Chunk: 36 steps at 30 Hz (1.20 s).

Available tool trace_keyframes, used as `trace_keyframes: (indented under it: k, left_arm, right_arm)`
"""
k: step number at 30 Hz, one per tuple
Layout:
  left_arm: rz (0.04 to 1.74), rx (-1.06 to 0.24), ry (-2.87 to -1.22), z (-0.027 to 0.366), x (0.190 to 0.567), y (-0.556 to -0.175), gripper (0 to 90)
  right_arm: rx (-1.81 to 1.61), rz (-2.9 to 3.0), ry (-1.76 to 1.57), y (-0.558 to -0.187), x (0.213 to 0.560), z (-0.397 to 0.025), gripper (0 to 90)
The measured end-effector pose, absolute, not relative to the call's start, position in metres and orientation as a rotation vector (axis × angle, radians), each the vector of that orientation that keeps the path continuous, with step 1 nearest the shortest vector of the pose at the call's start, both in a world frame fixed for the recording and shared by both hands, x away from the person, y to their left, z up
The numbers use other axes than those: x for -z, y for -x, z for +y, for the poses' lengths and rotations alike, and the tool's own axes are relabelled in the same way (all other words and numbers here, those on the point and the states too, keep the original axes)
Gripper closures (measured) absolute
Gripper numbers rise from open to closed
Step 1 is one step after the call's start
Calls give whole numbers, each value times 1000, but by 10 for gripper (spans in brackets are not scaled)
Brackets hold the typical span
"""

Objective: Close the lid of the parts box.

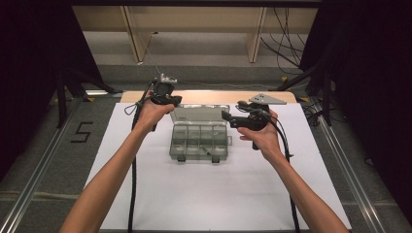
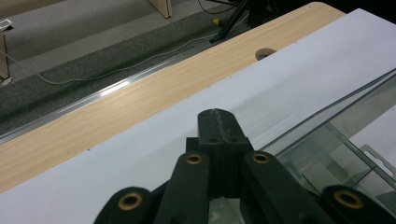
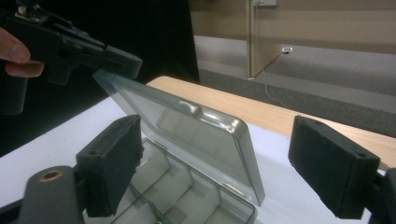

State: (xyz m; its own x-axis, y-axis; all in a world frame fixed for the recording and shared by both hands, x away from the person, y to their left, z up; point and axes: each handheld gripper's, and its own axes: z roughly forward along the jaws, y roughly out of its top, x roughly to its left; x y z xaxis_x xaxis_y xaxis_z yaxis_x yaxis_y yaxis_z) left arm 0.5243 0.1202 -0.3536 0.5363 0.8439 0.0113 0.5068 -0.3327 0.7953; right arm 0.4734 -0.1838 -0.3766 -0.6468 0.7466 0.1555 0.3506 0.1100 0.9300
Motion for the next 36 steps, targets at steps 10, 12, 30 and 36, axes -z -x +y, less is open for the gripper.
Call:
trace_keyframes:
  k: [10, 12, 30, 36]
  left_arm:
    - [1072, -538, -1989, 118, 355, -514, 894]
    - [1066, -532, -1998, 119, 356, -512, 894]
    - [1049, -482, -1977, 120, 368, -498, 894]
    - [1041, -462, -1968, 122, 373, -489, 894]
  right_arm:
    - [-1524, 2089, -1024, -484, 367, -177, 567]
    - [-1528, 2081, -1001, -486, 365, -177, 634]
    - [-1413, 2212, -878, -488, 370, -169, 900]
    - [-1379, 2261, -844, -478, 376, -167, 900]
